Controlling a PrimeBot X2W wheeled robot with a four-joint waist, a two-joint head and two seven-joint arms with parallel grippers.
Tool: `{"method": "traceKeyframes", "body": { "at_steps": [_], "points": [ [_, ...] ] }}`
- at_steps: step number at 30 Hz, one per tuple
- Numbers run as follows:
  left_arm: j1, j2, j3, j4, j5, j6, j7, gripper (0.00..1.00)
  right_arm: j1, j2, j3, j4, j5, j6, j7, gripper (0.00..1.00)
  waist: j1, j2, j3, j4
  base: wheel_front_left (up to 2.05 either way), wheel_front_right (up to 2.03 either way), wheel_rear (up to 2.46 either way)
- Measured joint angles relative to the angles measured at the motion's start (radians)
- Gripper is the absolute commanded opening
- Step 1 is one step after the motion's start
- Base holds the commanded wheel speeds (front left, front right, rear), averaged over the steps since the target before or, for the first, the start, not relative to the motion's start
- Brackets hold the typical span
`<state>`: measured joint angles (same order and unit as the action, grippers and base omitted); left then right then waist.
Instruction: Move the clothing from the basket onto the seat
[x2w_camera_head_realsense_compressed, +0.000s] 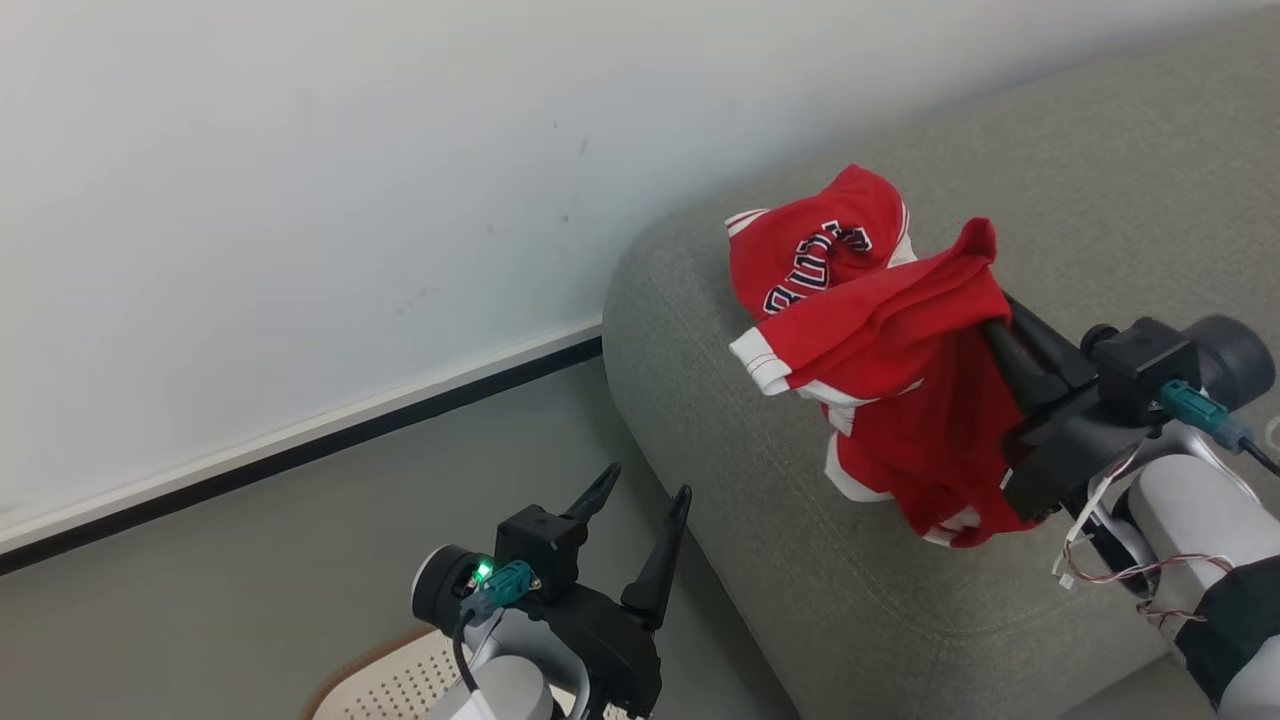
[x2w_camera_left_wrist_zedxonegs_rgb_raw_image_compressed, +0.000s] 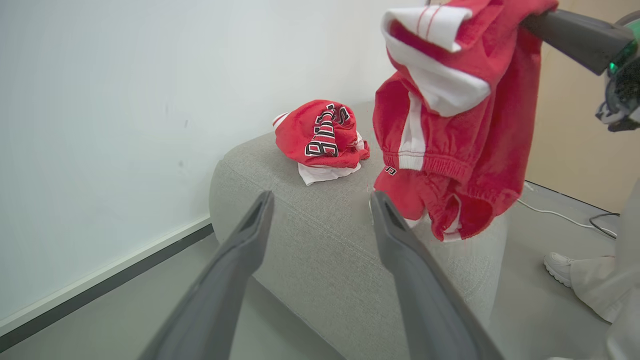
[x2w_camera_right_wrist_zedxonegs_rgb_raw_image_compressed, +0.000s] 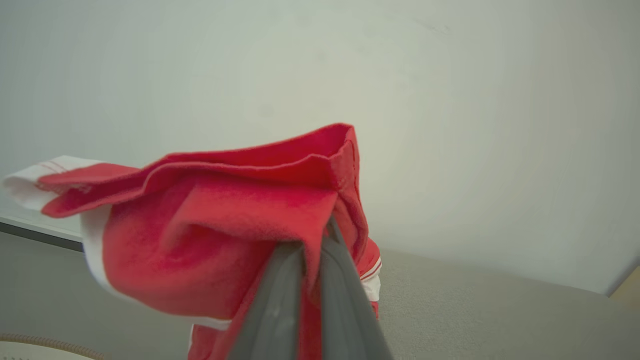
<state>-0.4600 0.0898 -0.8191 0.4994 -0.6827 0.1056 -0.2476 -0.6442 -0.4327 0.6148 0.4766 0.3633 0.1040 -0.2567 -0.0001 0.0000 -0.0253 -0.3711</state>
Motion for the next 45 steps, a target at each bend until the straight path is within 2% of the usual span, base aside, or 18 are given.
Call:
{"method": "traceKeyframes", "body": {
  "at_steps": [7, 13, 25, 30, 35, 38, 41, 45],
  "points": [
    [-0.023, -0.007, -0.036, -0.004, 0.027, 0.000, -0.001, 1.00, -0.008, -0.042, -0.038, -0.036, 0.007, -0.008, 0.011, 0.00, 0.0001, 0.0000, 0.049, -0.006, 0.00, 0.00, 0.00],
    [-0.078, -0.014, -0.058, -0.009, 0.061, -0.001, 0.007, 1.00, -0.075, -0.079, -0.075, -0.053, 0.015, -0.007, 0.032, 0.00, 0.0001, 0.0000, 0.092, 0.004, 0.00, 0.00, 0.00],
    [-0.191, -0.016, -0.087, -0.015, 0.102, -0.010, 0.049, 1.00, -0.324, -0.139, -0.154, 0.006, 0.027, -0.003, 0.088, 0.00, 0.0002, 0.0001, 0.245, 0.038, 0.00, 0.00, 0.00],
    [-0.224, -0.003, -0.090, -0.033, 0.132, -0.010, 0.054, 1.00, -0.437, -0.191, -0.202, 0.067, 0.027, -0.003, 0.109, 0.00, 0.0003, 0.0001, 0.316, 0.058, 0.00, 0.00, 0.00],
    [-0.256, 0.014, -0.093, -0.071, 0.151, -0.010, 0.058, 1.00, -0.507, -0.265, -0.258, 0.132, 0.027, -0.024, 0.123, 0.00, 0.0003, 0.0002, 0.388, 0.081, 0.00, 0.00, 0.00],
    [-0.277, 0.020, -0.094, -0.095, 0.163, -0.010, 0.058, 1.00, -0.534, -0.308, -0.269, 0.151, 0.021, -0.025, 0.123, 0.00, 0.0003, 0.0001, 0.431, 0.099, 0.00, 0.00, 0.00],
    [-0.306, 0.028, -0.093, -0.117, 0.188, -0.009, 0.058, 1.00, -0.549, -0.309, -0.274, 0.155, 0.021, -0.035, 0.123, 0.00, 0.0003, 0.0002, 0.474, 0.118, 0.00, 0.00, 0.00],
    [-0.338, 0.037, -0.092, -0.144, 0.204, -0.009, 0.061, 1.00, -0.573, -0.272, -0.272, 0.174, 0.021, -0.045, 0.120, 0.00, 0.0004, 0.0002, 0.532, 0.144, 0.00, 0.00, 0.00]
  ]
}}
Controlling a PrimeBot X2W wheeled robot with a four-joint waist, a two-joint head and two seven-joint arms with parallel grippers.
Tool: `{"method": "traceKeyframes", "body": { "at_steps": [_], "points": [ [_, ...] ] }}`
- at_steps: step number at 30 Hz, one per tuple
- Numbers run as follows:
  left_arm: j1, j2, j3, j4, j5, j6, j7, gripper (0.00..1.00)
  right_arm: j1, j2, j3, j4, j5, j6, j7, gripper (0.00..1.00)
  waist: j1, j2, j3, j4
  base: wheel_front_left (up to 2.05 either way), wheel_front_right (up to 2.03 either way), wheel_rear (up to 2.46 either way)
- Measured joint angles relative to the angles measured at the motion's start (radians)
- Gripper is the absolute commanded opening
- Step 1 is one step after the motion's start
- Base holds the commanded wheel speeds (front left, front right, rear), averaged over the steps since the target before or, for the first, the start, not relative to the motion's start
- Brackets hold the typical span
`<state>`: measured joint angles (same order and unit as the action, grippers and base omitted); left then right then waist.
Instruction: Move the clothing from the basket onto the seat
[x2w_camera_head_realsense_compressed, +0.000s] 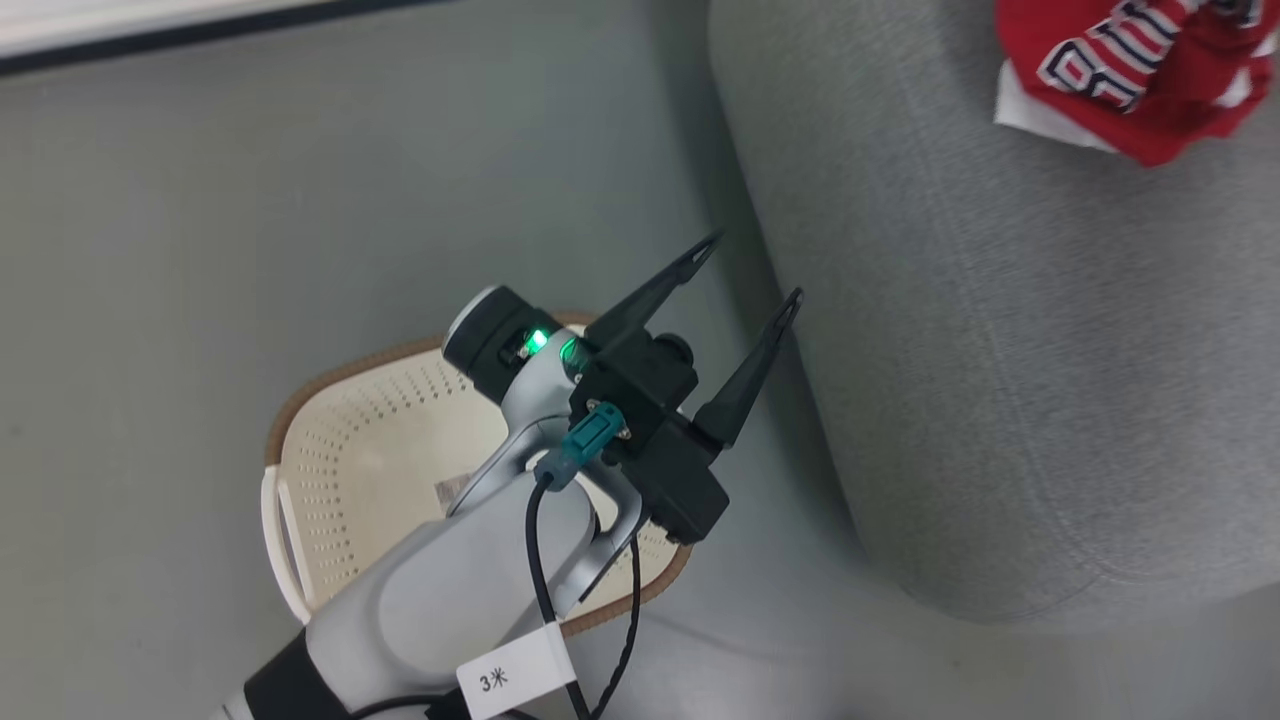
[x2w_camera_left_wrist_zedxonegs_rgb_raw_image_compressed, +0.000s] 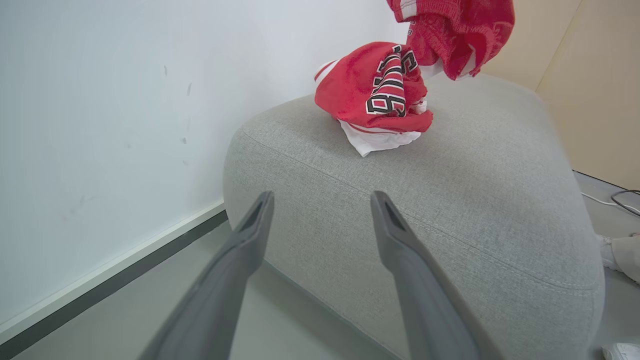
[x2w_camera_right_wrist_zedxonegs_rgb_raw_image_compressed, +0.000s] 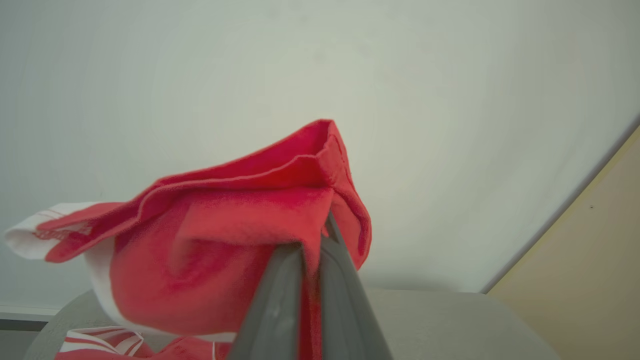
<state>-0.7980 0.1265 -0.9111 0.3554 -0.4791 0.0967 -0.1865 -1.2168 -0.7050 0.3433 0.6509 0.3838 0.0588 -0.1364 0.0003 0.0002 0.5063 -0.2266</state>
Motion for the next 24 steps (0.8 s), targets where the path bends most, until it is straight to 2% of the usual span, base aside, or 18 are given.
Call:
{"method": "traceKeyframes", "body": {
  "at_steps": [8, 15, 16, 17, 18, 19, 20, 21, 24],
  "points": [
    [-0.058, 0.009, 0.005, -0.020, 0.034, 0.000, 0.000, 1.00, -0.003, 0.142, 0.048, 0.114, 0.003, -0.016, -0.007, 0.00, 0.0000, 0.0001, 0.111, 0.041, 0.00, 0.00, 0.00],
    [-0.061, 0.022, 0.001, -0.008, 0.042, 0.000, -0.002, 1.00, -0.002, 0.205, 0.071, 0.202, 0.003, -0.015, -0.041, 0.00, -0.0001, 0.0001, 0.157, 0.052, 0.00, 0.00, 0.00],
    [-0.061, 0.027, 0.001, -0.006, 0.042, 0.000, -0.002, 1.00, -0.002, 0.212, 0.074, 0.210, 0.003, -0.013, -0.046, 0.12, -0.0001, 0.0001, 0.157, 0.050, 0.00, 0.00, 0.00],
    [-0.061, 0.031, 0.001, -0.004, 0.042, 0.000, -0.006, 1.00, -0.003, 0.216, 0.075, 0.218, 0.003, -0.011, -0.051, 0.29, -0.0001, 0.0001, 0.155, 0.047, 0.00, 0.00, 0.00],
    [-0.060, 0.034, 0.001, -0.002, 0.042, 0.000, -0.008, 1.00, -0.003, 0.218, 0.076, 0.229, 0.003, -0.009, -0.053, 0.29, -0.0003, 0.0000, 0.152, 0.044, 0.00, 0.00, 0.00],
    [-0.060, 0.035, 0.002, 0.000, 0.042, 0.000, -0.011, 1.00, -0.003, 0.221, 0.077, 0.238, 0.003, -0.005, -0.060, 0.45, -0.0004, 0.0000, 0.148, 0.040, 0.00, 0.00, 0.00],
    [-0.060, 0.035, 0.002, 0.003, 0.042, 0.000, -0.011, 1.00, -0.003, 0.222, 0.079, 0.247, 0.003, -0.006, -0.062, 0.67, -0.0003, -0.0001, 0.144, 0.037, 0.00, 0.00, 0.00],
    [-0.059, 0.035, 0.002, 0.005, 0.042, 0.000, -0.014, 1.00, -0.003, 0.225, 0.080, 0.257, 0.003, -0.004, -0.069, 1.00, -0.0003, -0.0001, 0.139, 0.033, 0.00, 0.00, 0.00],
    [-0.051, 0.035, 0.002, 0.018, 0.042, -0.001, -0.017, 1.00, -0.002, 0.237, 0.084, 0.278, 0.003, 0.004, -0.081, 1.00, -0.0004, -0.0001, 0.122, 0.022, 0.00, 0.00, 0.00]
  ]
}}
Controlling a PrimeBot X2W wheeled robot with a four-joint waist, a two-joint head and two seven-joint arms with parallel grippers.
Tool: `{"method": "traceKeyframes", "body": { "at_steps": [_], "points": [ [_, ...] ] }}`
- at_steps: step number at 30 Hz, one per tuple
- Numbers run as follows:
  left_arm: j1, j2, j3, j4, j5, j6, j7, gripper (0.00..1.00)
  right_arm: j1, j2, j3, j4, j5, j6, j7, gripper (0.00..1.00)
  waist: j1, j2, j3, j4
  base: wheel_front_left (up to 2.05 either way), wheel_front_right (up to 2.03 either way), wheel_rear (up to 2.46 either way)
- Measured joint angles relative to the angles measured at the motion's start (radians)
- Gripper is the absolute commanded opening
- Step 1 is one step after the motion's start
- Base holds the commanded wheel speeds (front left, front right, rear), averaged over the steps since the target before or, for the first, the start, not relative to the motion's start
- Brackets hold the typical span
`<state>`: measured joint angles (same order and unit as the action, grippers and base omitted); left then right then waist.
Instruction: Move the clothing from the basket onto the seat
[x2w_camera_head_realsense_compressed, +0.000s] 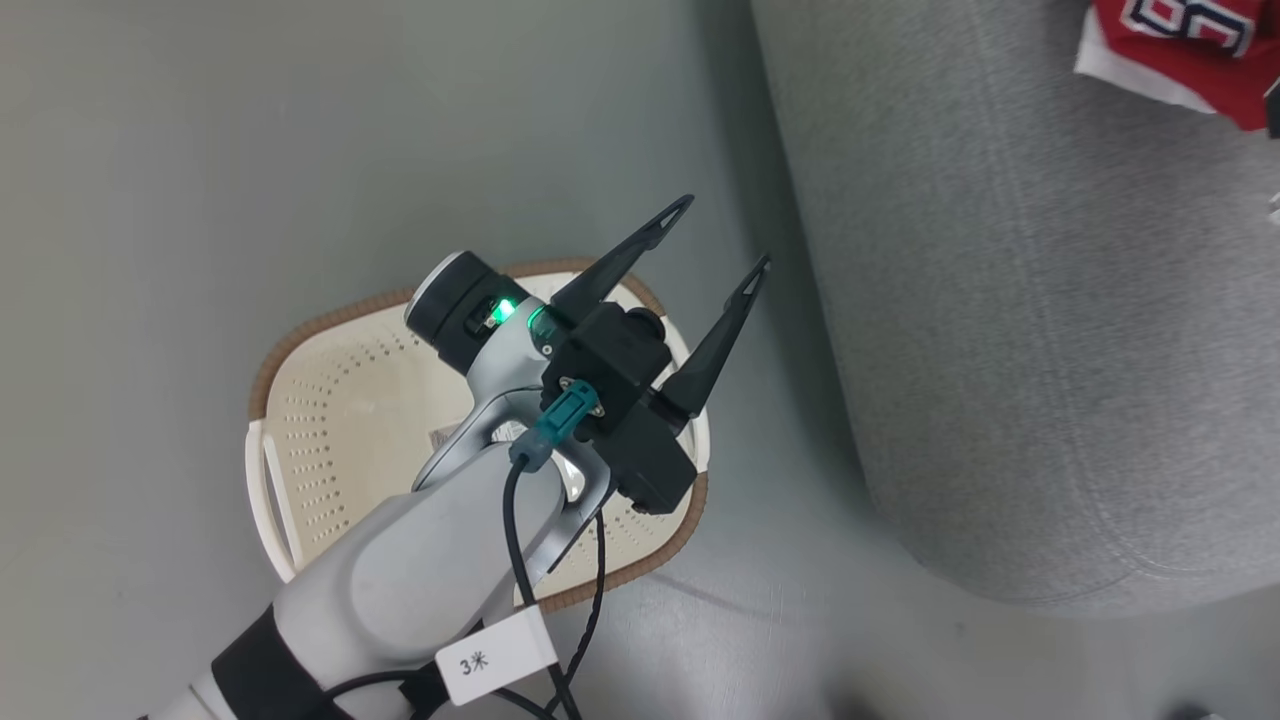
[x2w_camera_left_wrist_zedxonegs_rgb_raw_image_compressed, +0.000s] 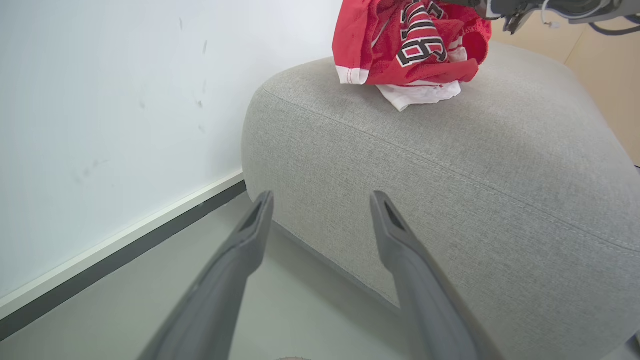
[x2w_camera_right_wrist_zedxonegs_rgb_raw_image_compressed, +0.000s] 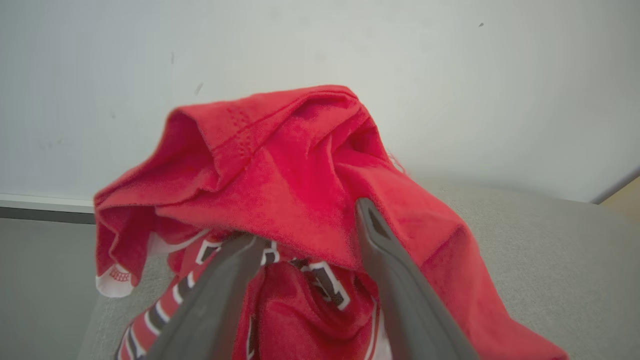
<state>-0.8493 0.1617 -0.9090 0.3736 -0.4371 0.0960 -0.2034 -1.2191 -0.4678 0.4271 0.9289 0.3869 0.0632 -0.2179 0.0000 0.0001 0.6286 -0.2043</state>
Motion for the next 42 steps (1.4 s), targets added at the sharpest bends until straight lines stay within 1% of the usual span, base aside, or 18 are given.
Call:
{"method": "traceKeyframes", "body": {
  "at_steps": [7, 9, 13, 17, 22, 23, 25, 30, 36, 39, 42],
  "points": [
    [0.044, -0.006, 0.013, 0.034, -0.020, -0.001, -0.020, 1.00, 0.051, 0.031, 0.021, 0.027, 0.000, 0.021, -0.021, 1.00, 0.0000, 0.0000, -0.061, -0.023, 0.00, 0.00, 0.00],
    [0.058, -0.015, 0.020, 0.045, -0.041, -0.008, -0.024, 1.00, 0.073, 0.034, 0.021, 0.030, 0.000, 0.025, -0.023, 1.00, 0.0000, 0.0000, -0.083, -0.028, 0.00, 0.00, 0.00],
    [0.074, -0.034, 0.042, 0.059, -0.064, -0.008, -0.033, 1.00, 0.106, 0.034, 0.029, 0.023, 0.000, 0.034, -0.030, 1.00, -0.0001, -0.0001, -0.135, -0.036, 0.00, 0.00, 0.00],
    [0.085, -0.043, 0.060, 0.074, -0.076, -0.008, -0.040, 1.00, 0.148, 0.043, 0.039, 0.004, 0.000, 0.034, -0.031, 1.00, -0.0001, -0.0002, -0.191, -0.039, 0.00, 0.00, 0.00],
    [0.120, -0.052, 0.096, 0.091, -0.119, -0.008, -0.043, 1.00, 0.203, 0.075, 0.053, -0.025, -0.001, 0.042, -0.031, 1.00, -0.0002, -0.0003, -0.262, -0.033, 0.00, 0.00, 0.00],
    [0.120, -0.052, 0.096, 0.091, -0.119, -0.008, -0.043, 1.00, 0.203, 0.075, 0.053, -0.025, -0.001, 0.042, -0.031, 1.00, -0.0002, -0.0003, -0.262, -0.033, 0.00, 0.00, 0.00],
    [0.147, -0.049, 0.114, 0.106, -0.131, -0.008, -0.045, 1.00, 0.241, 0.106, 0.062, -0.043, 0.000, 0.043, -0.031, 1.00, -0.0002, -0.0003, -0.306, -0.025, 0.00, 0.00, 0.00],
    [0.206, -0.026, 0.159, 0.129, -0.162, -0.003, -0.046, 1.00, 0.308, 0.145, 0.064, -0.072, 0.012, 0.043, -0.031, 1.00, -0.0003, -0.0003, -0.378, -0.004, 0.00, 0.00, 0.00],
    [0.318, 0.022, 0.220, 0.142, -0.195, 0.006, -0.046, 1.00, 0.422, 0.203, 0.070, -0.104, 0.024, 0.042, -0.031, 1.00, -0.0003, -0.0003, -0.464, 0.028, 0.00, 0.00, 0.00],
    [0.384, 0.045, 0.254, 0.135, -0.204, 0.011, -0.046, 1.00, 0.496, 0.218, 0.068, -0.130, 0.035, 0.027, -0.031, 1.00, -0.0003, -0.0003, -0.508, 0.044, 0.00, 0.00, 0.00],
    [0.452, 0.065, 0.289, 0.107, -0.209, 0.019, -0.046, 1.00, 0.574, 0.226, 0.061, -0.173, 0.045, 0.004, -0.031, 1.00, -0.0002, -0.0003, -0.548, 0.060, 0.00, 0.00, 0.00]
  ]
}}
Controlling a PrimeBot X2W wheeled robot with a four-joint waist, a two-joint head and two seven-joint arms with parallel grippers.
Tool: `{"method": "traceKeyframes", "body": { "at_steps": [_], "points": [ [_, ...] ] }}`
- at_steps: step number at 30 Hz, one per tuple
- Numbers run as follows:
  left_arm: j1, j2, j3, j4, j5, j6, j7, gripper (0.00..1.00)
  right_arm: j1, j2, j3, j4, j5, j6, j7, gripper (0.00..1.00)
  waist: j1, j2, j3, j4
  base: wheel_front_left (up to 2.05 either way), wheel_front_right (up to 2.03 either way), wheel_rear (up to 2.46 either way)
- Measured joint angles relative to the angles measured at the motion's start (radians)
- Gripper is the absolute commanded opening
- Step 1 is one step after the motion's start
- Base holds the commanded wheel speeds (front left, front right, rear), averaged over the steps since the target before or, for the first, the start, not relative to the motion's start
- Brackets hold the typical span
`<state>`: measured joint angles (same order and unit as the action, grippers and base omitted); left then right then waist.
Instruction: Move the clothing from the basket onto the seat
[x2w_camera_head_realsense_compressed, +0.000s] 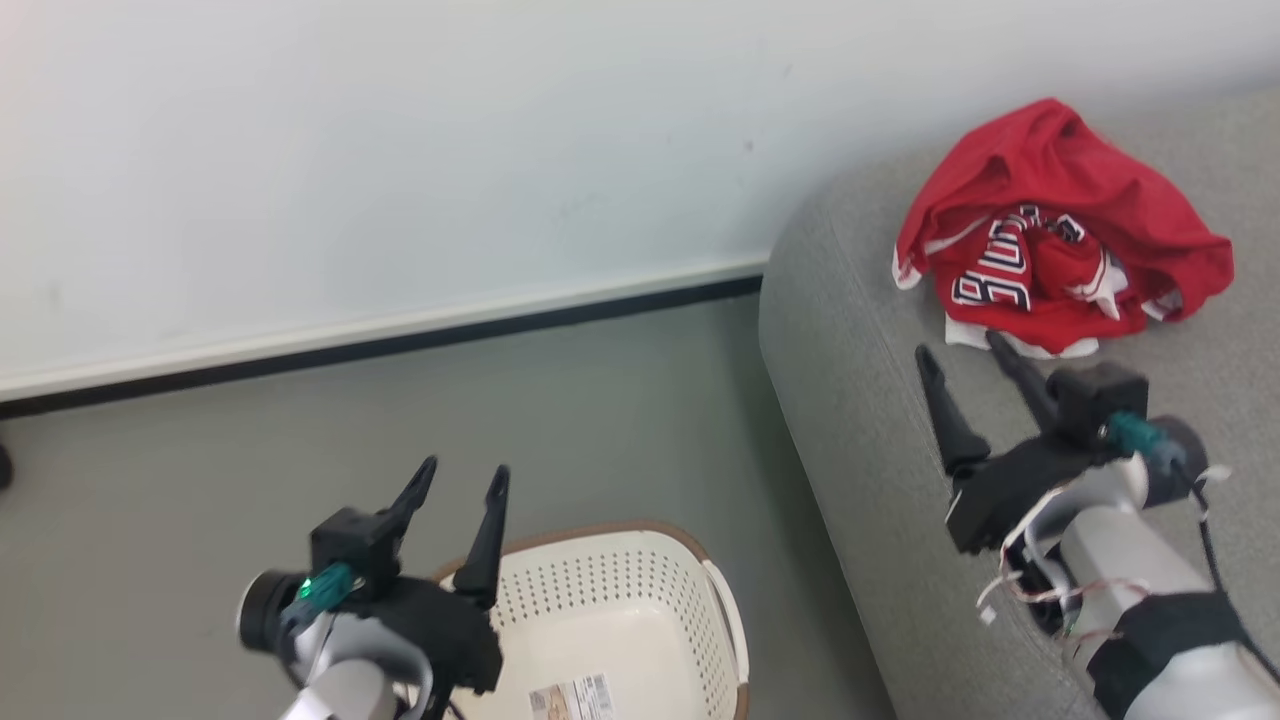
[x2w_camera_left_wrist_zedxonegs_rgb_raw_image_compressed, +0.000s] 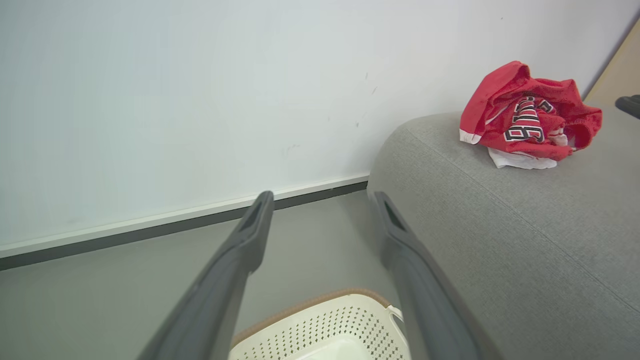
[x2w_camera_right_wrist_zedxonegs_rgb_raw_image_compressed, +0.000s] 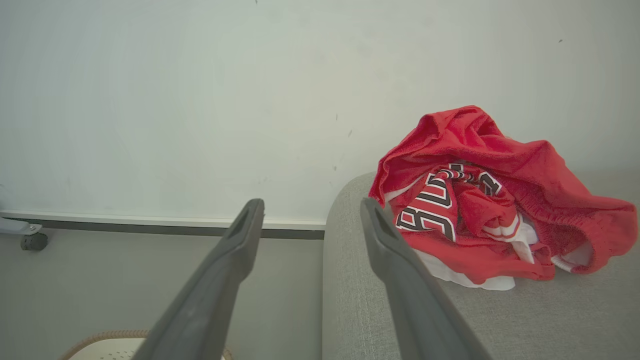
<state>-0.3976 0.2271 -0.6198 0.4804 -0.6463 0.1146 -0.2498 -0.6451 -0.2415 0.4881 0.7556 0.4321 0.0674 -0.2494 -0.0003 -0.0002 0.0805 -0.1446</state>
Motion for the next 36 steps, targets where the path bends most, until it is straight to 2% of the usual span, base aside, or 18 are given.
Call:
{"method": "traceKeyframes", "body": {
  "at_steps": [6, 15, 25, 36],
  "points": [
    [0.120, 0.041, 0.085, -0.080, -0.016, 0.009, 0.000, 1.00, 0.103, 0.016, -0.001, -0.113, -0.005, -0.050, 0.000, 1.00, 0.0000, 0.0001, -0.059, 0.029, 0.00, 0.00, 0.00],
    [0.297, 0.053, 0.214, -0.194, 0.001, 0.010, 0.000, 1.00, 0.279, 0.013, -0.025, -0.309, -0.032, -0.131, 0.000, 1.00, 0.0002, 0.0001, -0.096, 0.049, 0.00, 0.00, 0.00],
    [0.445, 0.013, 0.391, -0.279, 0.100, 0.010, 0.000, 1.00, 0.453, -0.007, -0.078, -0.489, -0.046, -0.174, 0.000, 1.00, 0.0003, 0.0002, -0.107, 0.055, 0.00, 0.00, 0.00],
    [0.559, -0.028, 0.513, -0.372, 0.172, 0.010, 0.000, 1.00, 0.571, -0.009, -0.122, -0.599, -0.064, -0.183, 0.000, 1.00, 0.0002, 0.0002, -0.116, 0.044, 0.00, 0.00, 0.00]
  ]
}}
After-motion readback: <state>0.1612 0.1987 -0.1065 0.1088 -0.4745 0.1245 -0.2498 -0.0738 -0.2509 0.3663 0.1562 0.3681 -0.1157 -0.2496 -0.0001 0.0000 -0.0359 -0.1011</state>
